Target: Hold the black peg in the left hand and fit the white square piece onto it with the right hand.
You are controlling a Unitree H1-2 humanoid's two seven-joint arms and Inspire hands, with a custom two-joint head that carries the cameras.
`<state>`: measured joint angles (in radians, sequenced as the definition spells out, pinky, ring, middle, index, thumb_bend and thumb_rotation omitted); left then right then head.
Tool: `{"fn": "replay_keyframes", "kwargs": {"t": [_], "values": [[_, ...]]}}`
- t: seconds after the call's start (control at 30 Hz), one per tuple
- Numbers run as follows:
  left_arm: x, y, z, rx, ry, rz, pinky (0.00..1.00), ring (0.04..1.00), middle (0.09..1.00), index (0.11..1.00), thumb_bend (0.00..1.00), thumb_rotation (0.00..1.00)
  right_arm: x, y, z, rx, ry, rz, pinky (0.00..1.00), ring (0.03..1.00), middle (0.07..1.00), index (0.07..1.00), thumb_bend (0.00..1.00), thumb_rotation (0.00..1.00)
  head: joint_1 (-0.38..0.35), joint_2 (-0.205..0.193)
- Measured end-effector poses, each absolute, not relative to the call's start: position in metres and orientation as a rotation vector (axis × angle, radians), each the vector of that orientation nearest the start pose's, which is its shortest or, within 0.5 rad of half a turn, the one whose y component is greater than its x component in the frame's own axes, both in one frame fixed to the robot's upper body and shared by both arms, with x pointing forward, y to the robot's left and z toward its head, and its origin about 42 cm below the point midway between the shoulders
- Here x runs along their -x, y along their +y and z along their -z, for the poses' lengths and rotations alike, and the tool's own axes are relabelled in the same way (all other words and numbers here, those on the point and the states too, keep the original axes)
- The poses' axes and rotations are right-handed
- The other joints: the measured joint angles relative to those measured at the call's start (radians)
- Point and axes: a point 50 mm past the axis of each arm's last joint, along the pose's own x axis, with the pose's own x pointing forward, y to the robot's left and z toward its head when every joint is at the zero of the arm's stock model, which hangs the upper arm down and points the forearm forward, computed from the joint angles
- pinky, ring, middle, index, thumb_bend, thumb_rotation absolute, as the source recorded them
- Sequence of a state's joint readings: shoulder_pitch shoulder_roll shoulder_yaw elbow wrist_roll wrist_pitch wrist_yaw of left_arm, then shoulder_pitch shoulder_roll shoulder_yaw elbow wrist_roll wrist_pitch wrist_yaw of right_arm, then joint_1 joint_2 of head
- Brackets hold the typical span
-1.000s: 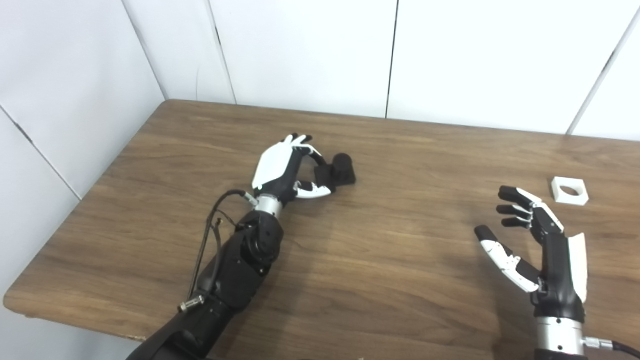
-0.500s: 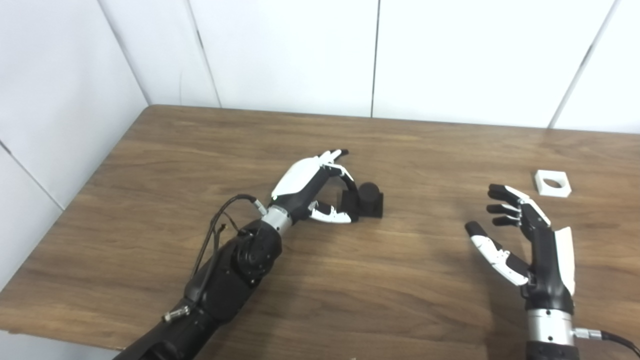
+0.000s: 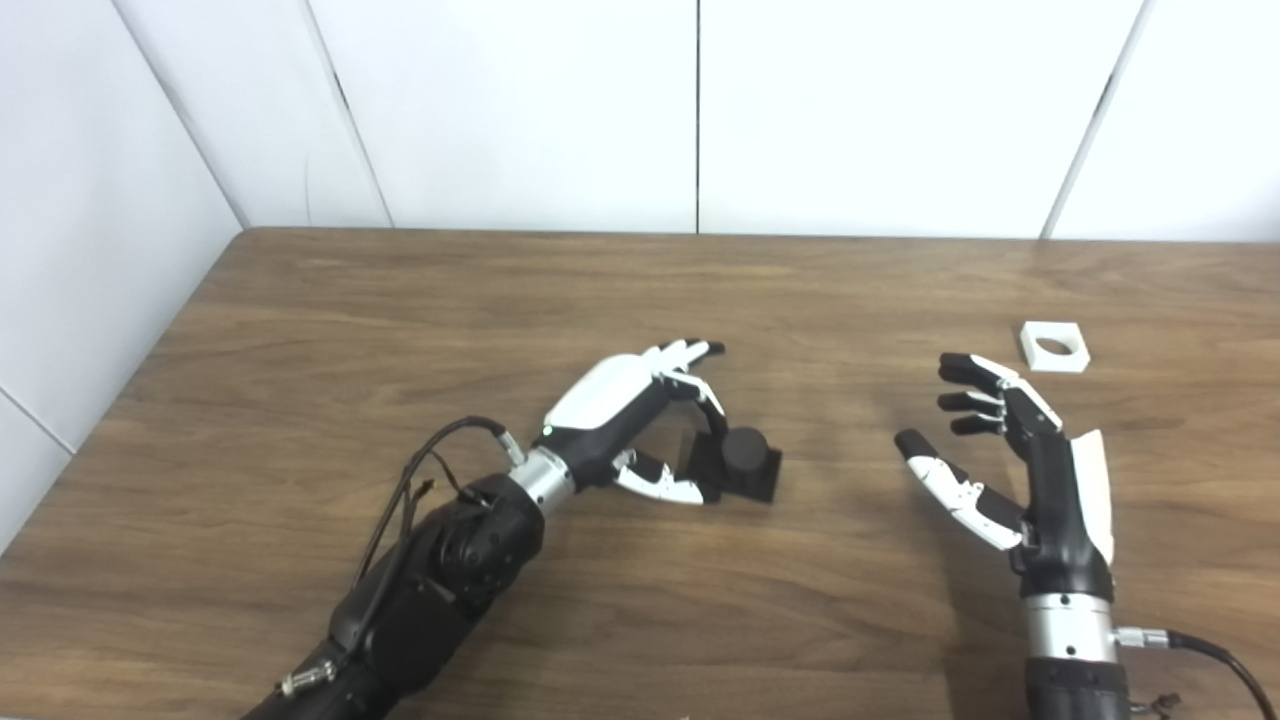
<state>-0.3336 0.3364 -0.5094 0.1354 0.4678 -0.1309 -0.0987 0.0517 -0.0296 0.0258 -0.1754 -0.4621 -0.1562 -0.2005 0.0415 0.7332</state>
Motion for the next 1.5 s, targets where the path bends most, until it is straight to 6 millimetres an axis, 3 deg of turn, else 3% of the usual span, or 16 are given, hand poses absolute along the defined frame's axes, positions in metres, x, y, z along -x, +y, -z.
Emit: {"fn": "replay_keyframes", "kwargs": {"t": [0.07, 0.17, 0.6, 0.8, 1.07, 1.17, 1.3, 1.5], "values": [[-0.349, 0.167, -0.135, -0.911, -0.322, 0.644, 1.0, 1.0, 0.978, 0.587, 0.86, 0.37, -0.263, -0.219, -0.144, 0.461, -0.328, 0.175, 0.56, 0.656, 0.741, 0.743, 0.56, 0.43, -0.006, 0.002], [-0.342, 0.168, -0.131, -0.963, -0.319, 0.688, 1.0, 1.0, 0.976, 0.613, 0.92, 0.37, -0.263, -0.22, -0.145, 0.461, -0.329, 0.177, 0.56, 0.657, 0.741, 0.743, 0.56, 0.41, -0.018, 0.005], [-0.335, 0.167, -0.13, -1.065, -0.366, 0.684, 1.0, 1.0, 0.977, 0.615, 0.92, 0.23, -0.262, -0.219, -0.15, 0.453, -0.345, 0.181, 0.57, 0.662, 0.745, 0.742, 0.56, 0.38, -0.029, 0.012], [-0.334, 0.165, -0.13, -1.072, -0.386, 0.669, 1.0, 1.0, 0.979, 0.608, 0.91, 0.23, -0.261, -0.219, -0.149, 0.453, -0.338, 0.184, 0.57, 0.66, 0.744, 0.742, 0.56, 0.38, -0.034, 0.011], [-0.335, 0.166, -0.129, -1.078, -0.388, 0.661, 1.0, 1.0, 0.98, 0.603, 0.88, 0.26, -0.263, -0.227, -0.151, 0.472, -0.329, 0.205, 0.57, 0.658, 0.742, 0.735, 0.6, 0.4, -0.109, -0.012], [-0.335, 0.168, -0.128, -1.078, -0.383, 0.655, 1.0, 1.0, 0.974, 0.597, 0.9, 0.24, -0.267, -0.244, -0.155, 0.536, -0.318, 0.241, 0.58, 0.674, 0.739, 0.728, 0.63, 0.36, -0.109, -0.018], [-0.335, 0.169, -0.127, -1.075, -0.379, 0.647, 1.0, 1.0, 0.979, 0.597, 0.9, 0.25, -0.284, -0.301, -0.179, 0.72, -0.324, 0.285, 0.59, 0.698, 0.745, 0.73, 0.65, 0.36, -0.109, -0.021], [-0.336, 0.169, -0.126, -1.071, -0.38, 0.643, 1.0, 1.0, 0.976, 0.591, 0.9, 0.27, -0.315, -0.346, -0.203, 0.926, -0.317, 0.278, 0.64, 0.764, 0.793, 0.728, 0.69, 0.37, -0.133, -0.035]]}}
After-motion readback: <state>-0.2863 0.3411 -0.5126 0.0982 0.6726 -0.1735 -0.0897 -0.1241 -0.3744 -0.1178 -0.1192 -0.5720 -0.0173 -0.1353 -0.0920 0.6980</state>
